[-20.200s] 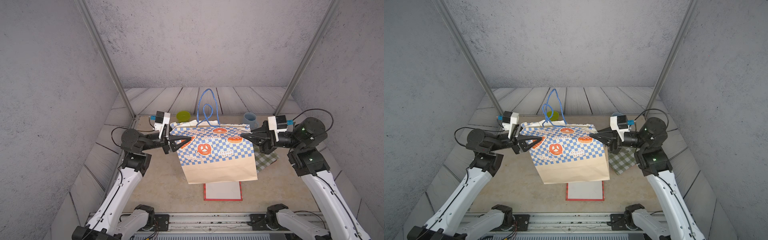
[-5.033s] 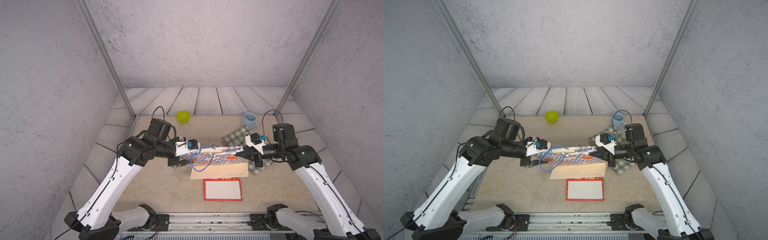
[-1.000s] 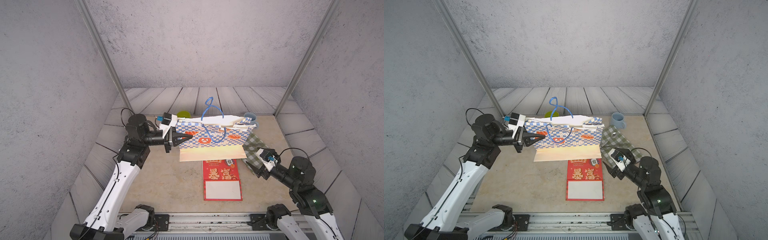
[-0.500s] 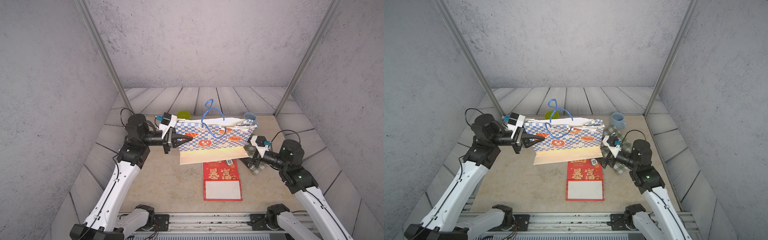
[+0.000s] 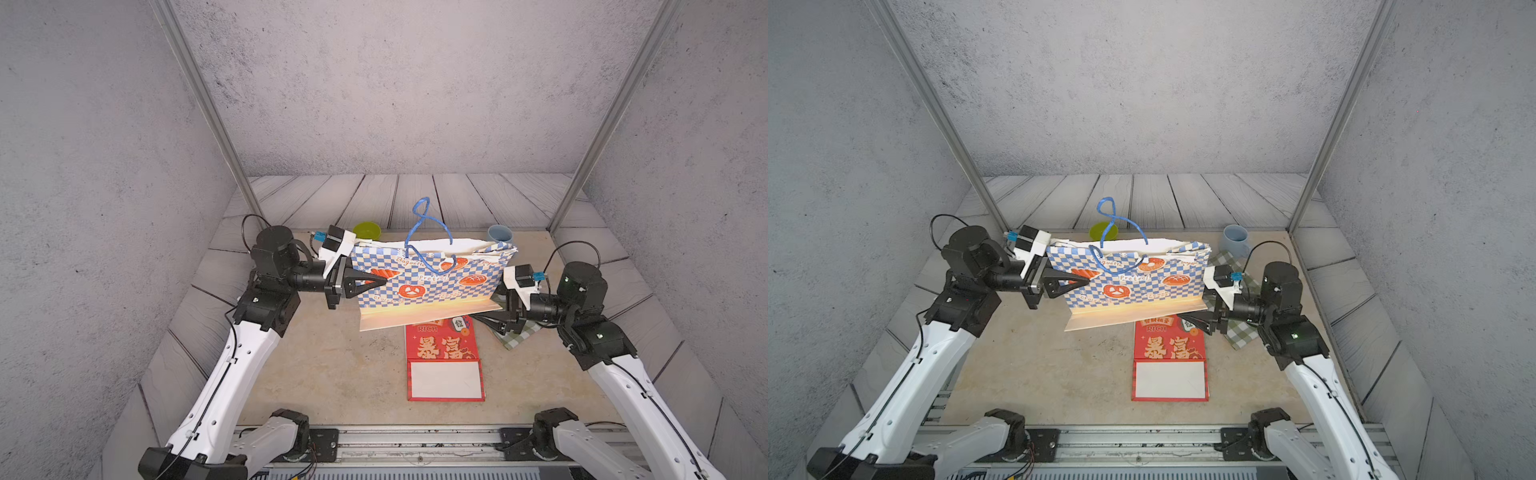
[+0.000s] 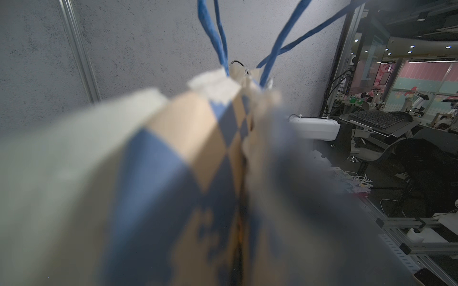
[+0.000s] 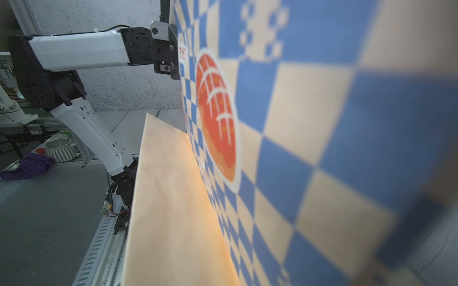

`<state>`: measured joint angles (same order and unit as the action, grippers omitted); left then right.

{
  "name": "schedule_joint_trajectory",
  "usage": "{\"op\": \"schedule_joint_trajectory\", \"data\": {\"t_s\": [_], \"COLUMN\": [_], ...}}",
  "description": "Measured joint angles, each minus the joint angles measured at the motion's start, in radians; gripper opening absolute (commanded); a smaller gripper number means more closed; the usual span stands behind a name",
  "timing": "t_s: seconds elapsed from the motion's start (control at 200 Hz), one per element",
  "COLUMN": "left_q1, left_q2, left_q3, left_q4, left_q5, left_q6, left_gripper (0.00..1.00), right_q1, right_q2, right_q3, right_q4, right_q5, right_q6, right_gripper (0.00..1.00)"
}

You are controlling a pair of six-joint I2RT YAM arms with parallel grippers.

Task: Put away the paper bag
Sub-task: Press the paper bag.

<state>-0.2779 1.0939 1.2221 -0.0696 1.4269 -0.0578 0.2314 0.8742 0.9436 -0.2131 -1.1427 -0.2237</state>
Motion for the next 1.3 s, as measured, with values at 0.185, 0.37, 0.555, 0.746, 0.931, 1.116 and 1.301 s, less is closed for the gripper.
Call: {"op": "schedule_joint_trajectory", "data": {"t_s": [0.185, 0.37, 0.555, 0.746, 0.931, 1.116, 1.301], "left_q1": [-0.001, -0.004, -0.005, -0.006, -0.003, 0.092, 0.137], "left_q2": [0.005, 0.007, 0.013, 0.014, 0.012, -0.044, -0.209], "left_q3": [0.0, 0.0, 0.011, 0.015, 0.024, 0.037, 0.011], "left_q4": [-0.006, -0.013, -0.02, -0.02, -0.026, -0.083, -0.106], "left_q5": [0.002, 0.002, -0.001, -0.018, -0.084, -0.167, -0.203], "left_q6": [0.0, 0.001, 0.001, -0.002, -0.003, -0.01, -0.033], "left_gripper": [0.0, 0.0, 0.0, 0.11, 0.79, 0.89, 0.92], "right_q1": [0.0, 0.0, 0.0, 0.0, 0.0, 0.0, 0.0], "right_q2": [0.017, 0.019, 0.019, 0.019, 0.019, -0.001, -0.029], "right_q3": [0.009, 0.013, 0.017, 0.017, 0.018, 0.049, 0.15], "right_q4": [0.012, 0.018, 0.036, 0.039, 0.038, 0.004, -0.132], "right_q5": [-0.058, -0.081, -0.094, -0.105, -0.105, -0.08, -0.011], "right_q6": [0.035, 0.05, 0.074, 0.09, 0.095, 0.087, 0.005], "right_gripper": [0.5, 0.33, 0.13, 0.0, 0.0, 0.0, 0.0]}}
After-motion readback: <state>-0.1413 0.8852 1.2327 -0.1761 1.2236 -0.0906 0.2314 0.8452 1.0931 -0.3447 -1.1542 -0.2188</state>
